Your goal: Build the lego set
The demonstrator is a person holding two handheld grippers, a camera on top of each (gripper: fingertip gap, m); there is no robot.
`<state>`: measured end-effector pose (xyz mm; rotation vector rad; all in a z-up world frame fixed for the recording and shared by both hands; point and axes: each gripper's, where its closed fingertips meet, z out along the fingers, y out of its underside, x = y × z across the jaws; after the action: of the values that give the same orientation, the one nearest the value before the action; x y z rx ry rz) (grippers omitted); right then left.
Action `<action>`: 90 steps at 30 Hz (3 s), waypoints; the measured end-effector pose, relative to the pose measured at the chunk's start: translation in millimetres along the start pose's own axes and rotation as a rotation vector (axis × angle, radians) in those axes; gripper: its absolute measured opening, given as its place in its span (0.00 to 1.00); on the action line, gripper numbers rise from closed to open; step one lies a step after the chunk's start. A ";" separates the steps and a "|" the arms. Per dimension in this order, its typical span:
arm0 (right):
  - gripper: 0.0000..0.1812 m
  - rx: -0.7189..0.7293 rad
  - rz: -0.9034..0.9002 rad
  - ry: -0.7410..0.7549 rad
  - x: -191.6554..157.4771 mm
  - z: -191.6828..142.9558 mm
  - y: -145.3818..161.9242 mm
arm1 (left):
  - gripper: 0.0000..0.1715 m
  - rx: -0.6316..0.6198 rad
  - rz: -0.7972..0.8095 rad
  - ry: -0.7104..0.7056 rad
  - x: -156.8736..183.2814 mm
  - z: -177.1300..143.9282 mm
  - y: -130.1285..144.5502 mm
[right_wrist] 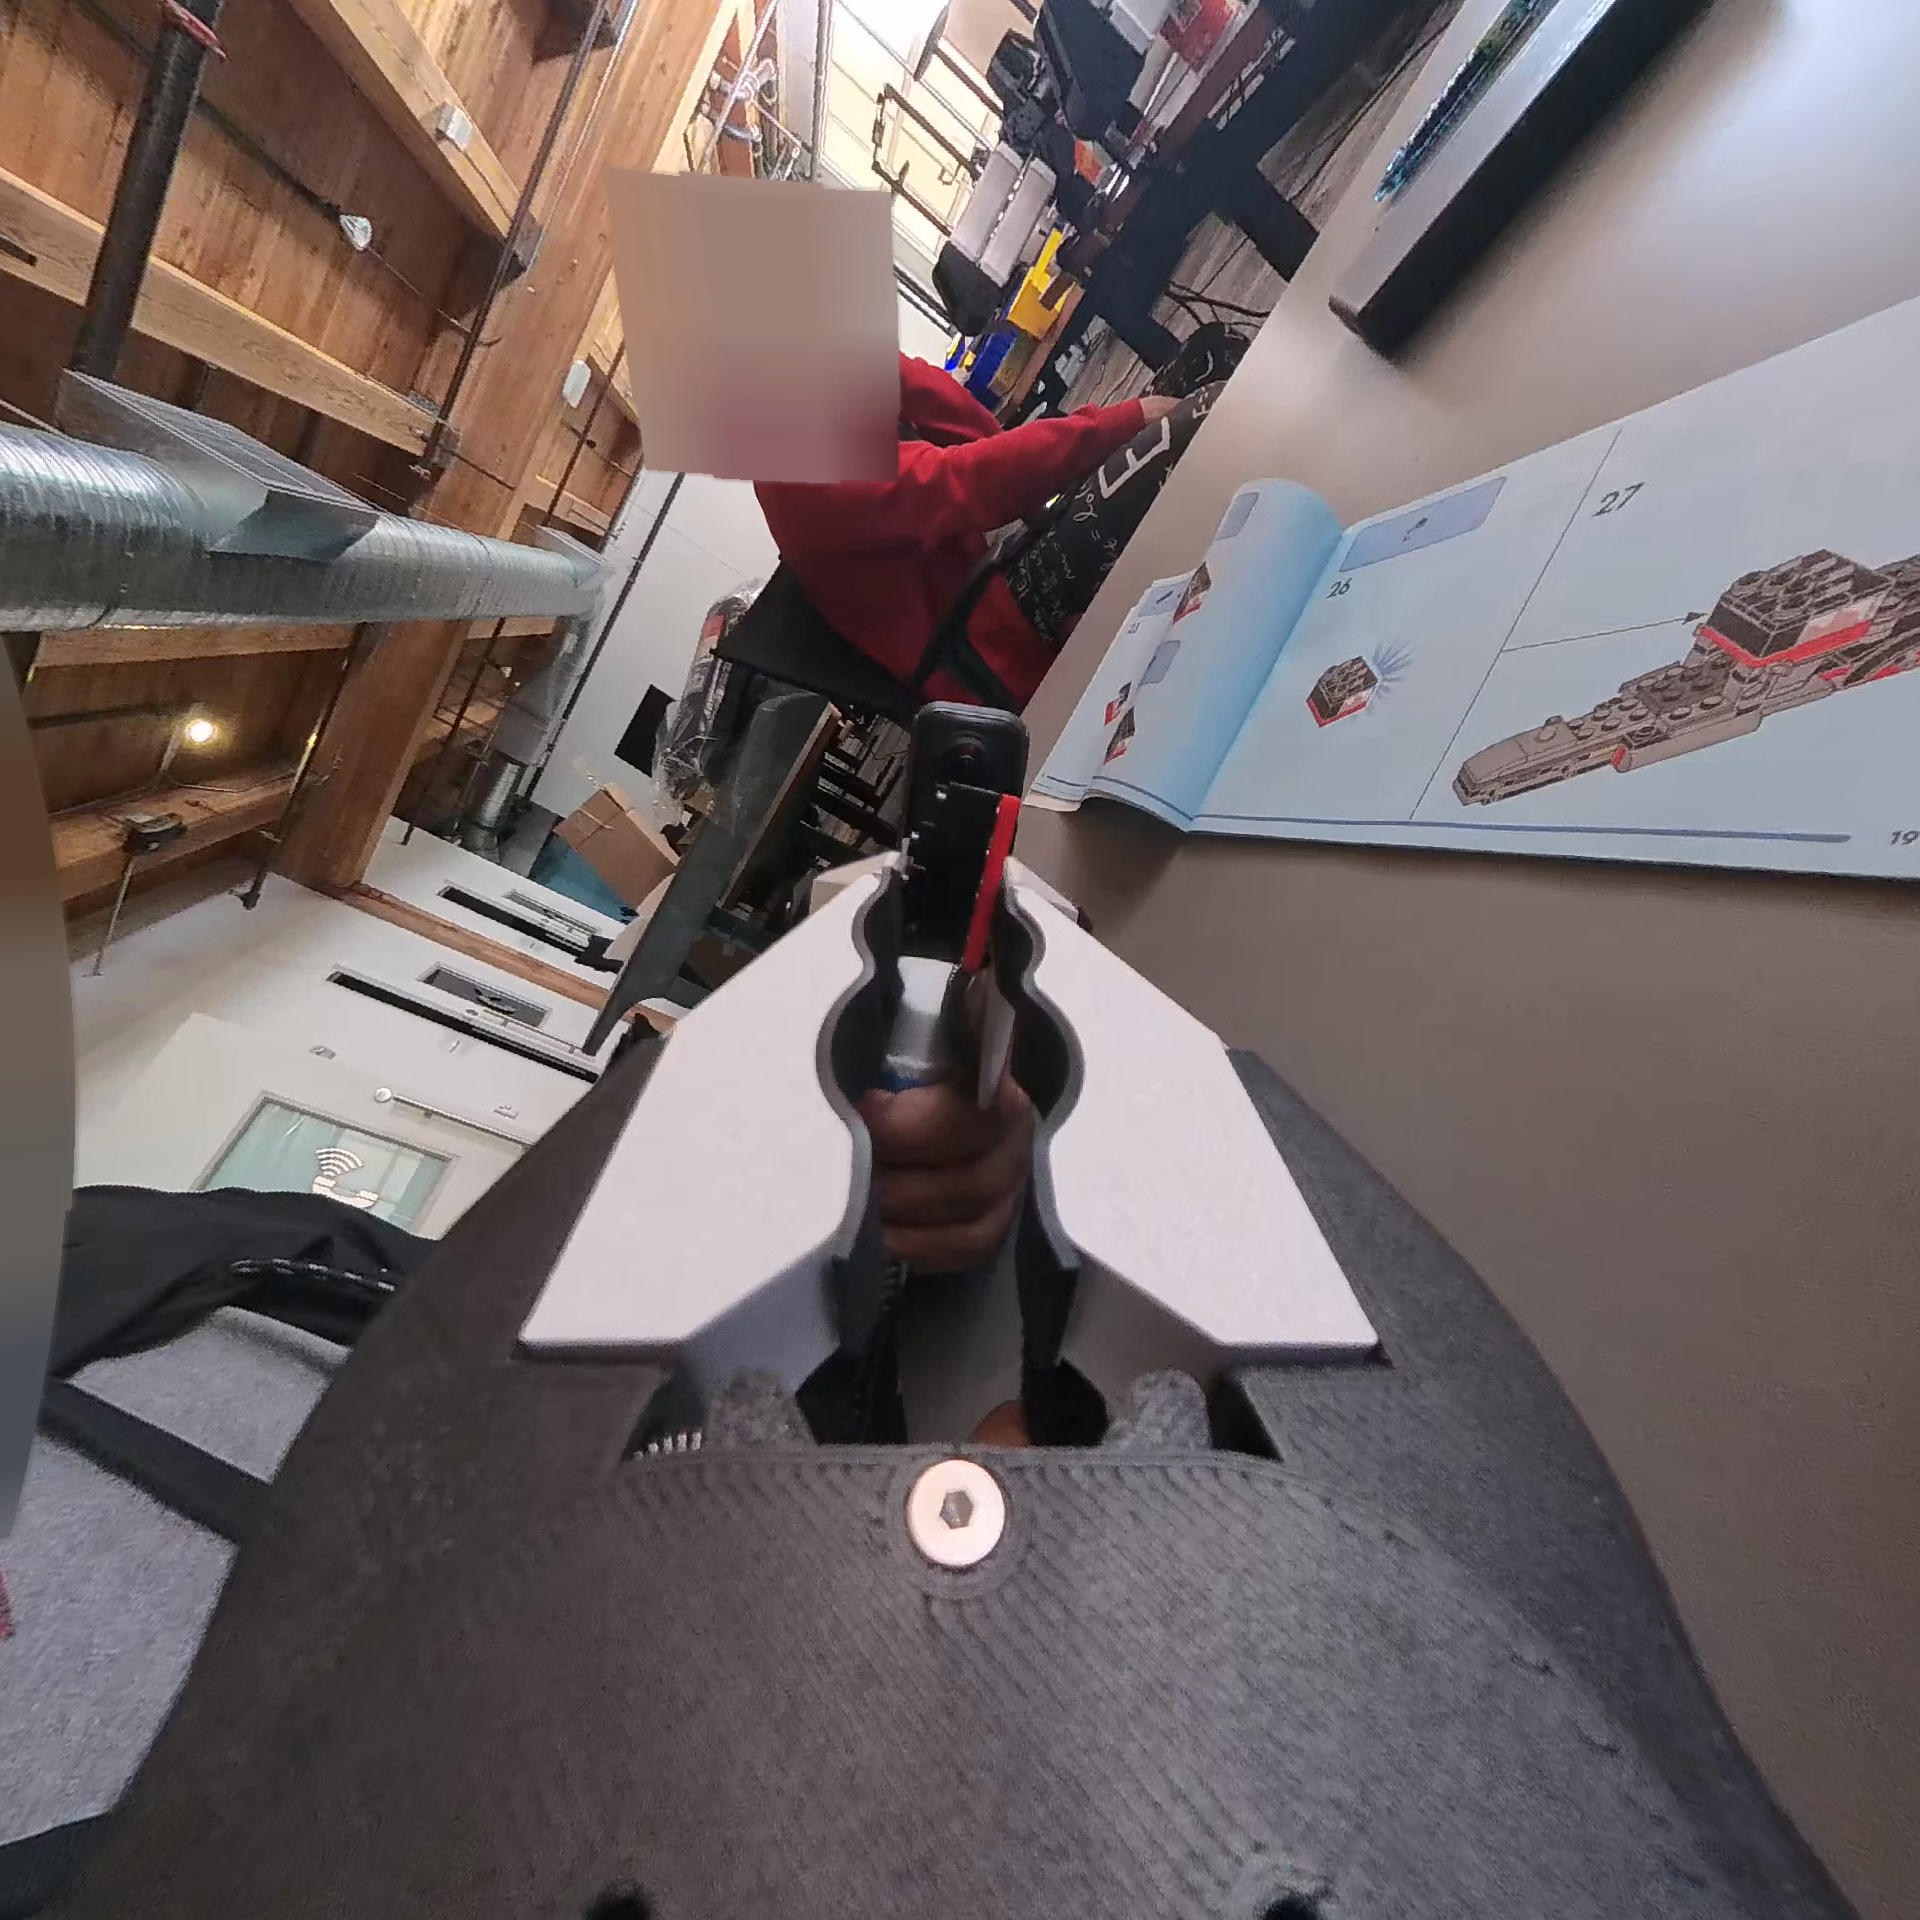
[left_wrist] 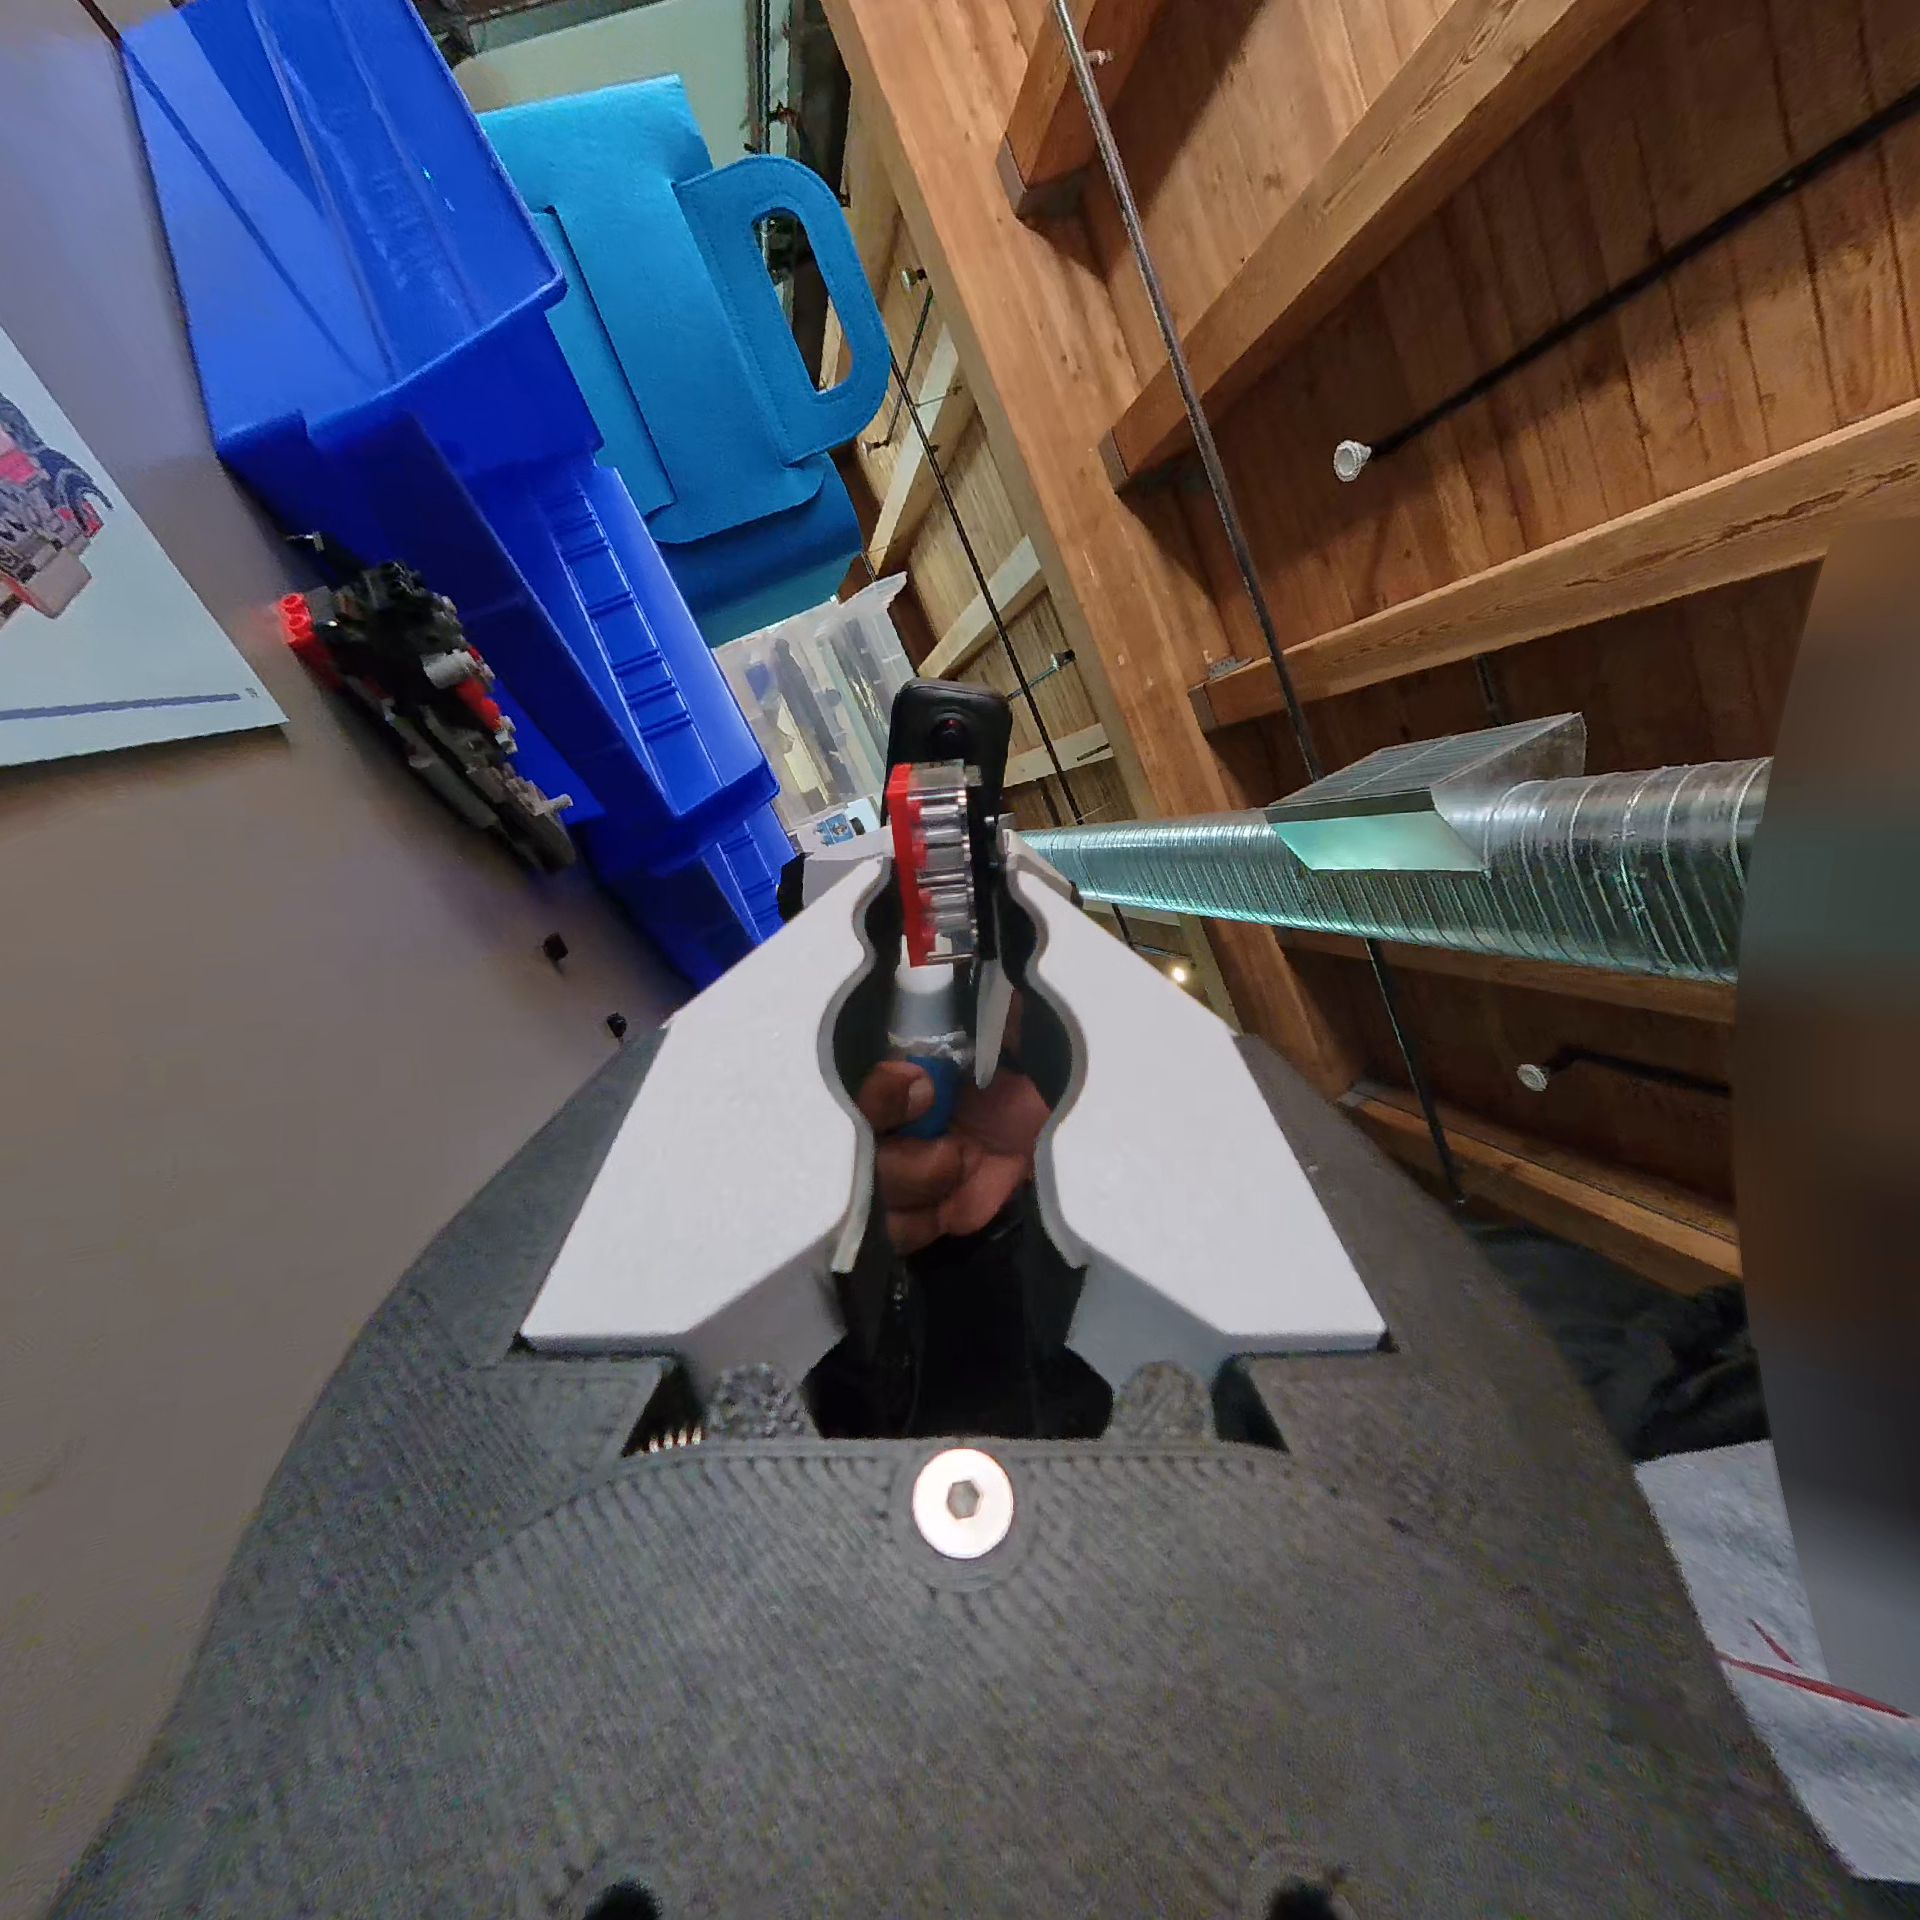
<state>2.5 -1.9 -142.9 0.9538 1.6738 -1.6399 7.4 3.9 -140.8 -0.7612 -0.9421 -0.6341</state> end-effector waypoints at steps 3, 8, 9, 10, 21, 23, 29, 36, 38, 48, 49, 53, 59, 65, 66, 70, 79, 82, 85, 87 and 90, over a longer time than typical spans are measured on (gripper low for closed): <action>0.10 0.004 -0.002 -0.002 -1.0 0.2 -0.1 | 0.10 0.009 0.004 0.005 0.7 0.0 -0.1; 0.10 0.010 -0.009 0.003 -1.2 0.1 -0.5 | 0.10 0.026 -0.007 0.010 0.6 0.4 -0.2; 0.10 0.013 -0.010 0.003 -1.3 0.1 -0.5 | 0.10 0.026 -0.005 0.010 0.6 0.6 -0.1; 0.10 0.017 -0.009 0.002 -1.4 0.0 -0.5 | 0.10 0.027 -0.002 0.010 0.8 0.7 -0.1; 0.10 0.007 -0.067 0.012 -4.3 -2.0 0.5 | 0.13 0.039 -0.038 0.056 4.8 1.8 -3.0; 0.10 0.004 -0.082 0.014 -5.3 -1.3 1.0 | 0.11 0.040 -0.042 0.062 5.0 2.7 -1.7; 0.10 -0.001 -0.103 -0.011 -10.6 -2.0 0.4 | 0.10 0.029 0.009 0.071 9.2 2.9 -0.6; 0.10 0.037 -0.083 -0.037 -13.1 -5.6 -5.7 | 0.10 0.009 0.042 0.072 11.4 5.2 3.2; 0.10 0.036 -0.095 -0.029 -13.1 -5.8 -5.3 | 0.10 0.007 0.047 0.070 11.4 5.1 3.4; 0.10 0.049 -0.109 -0.011 -11.7 -6.0 -5.1 | 0.10 0.006 0.046 0.063 10.4 4.9 3.1; 0.10 0.052 -0.104 -0.014 -11.8 -6.2 -5.4 | 0.10 0.008 0.043 0.063 10.4 5.0 3.0; 0.12 0.056 -0.076 -0.039 -12.4 -7.2 -5.1 | 0.10 0.012 0.029 0.057 8.7 5.3 3.2; 0.10 0.059 -0.088 -0.014 -7.7 -8.3 -3.0 | 0.10 0.012 0.013 0.039 6.1 5.3 4.0; 0.10 0.051 -0.115 0.022 -2.9 -8.8 -1.1 | 0.10 0.009 0.006 0.006 1.8 4.8 4.4; 0.10 0.051 -0.122 0.032 -1.3 -9.3 -1.2 | 0.10 0.013 0.005 -0.005 0.6 5.0 4.1; 0.20 0.037 -0.177 0.112 9.9 -18.7 -0.8 | 0.10 0.048 0.013 -0.078 -5.5 -0.9 -2.6; 0.22 -0.051 -0.414 0.430 44.5 -85.6 5.8 | 0.10 0.116 0.042 -0.258 -21.7 -41.4 -31.4; 0.22 -0.065 -0.436 0.508 51.9 -108.0 6.2 | 0.10 0.115 0.012 -0.242 -23.7 -39.0 -29.1; 0.21 -0.073 -0.440 0.566 58.0 -128.5 6.9 | 0.10 0.099 0.007 -0.238 -24.9 -34.1 -24.3; 0.20 -0.084 -0.440 0.603 62.9 -142.5 8.9 | 0.10 0.090 -0.002 -0.236 -25.7 -31.7 -21.3; 0.18 -0.109 -0.431 0.657 72.5 -164.5 14.1 | 0.10 0.077 -0.008 -0.243 -27.5 -29.1 -17.6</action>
<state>-15.8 167.6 -201.6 1.2250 2.5270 -1.5577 -4.7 -25.5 -170.8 -0.7775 -1.1857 -0.5165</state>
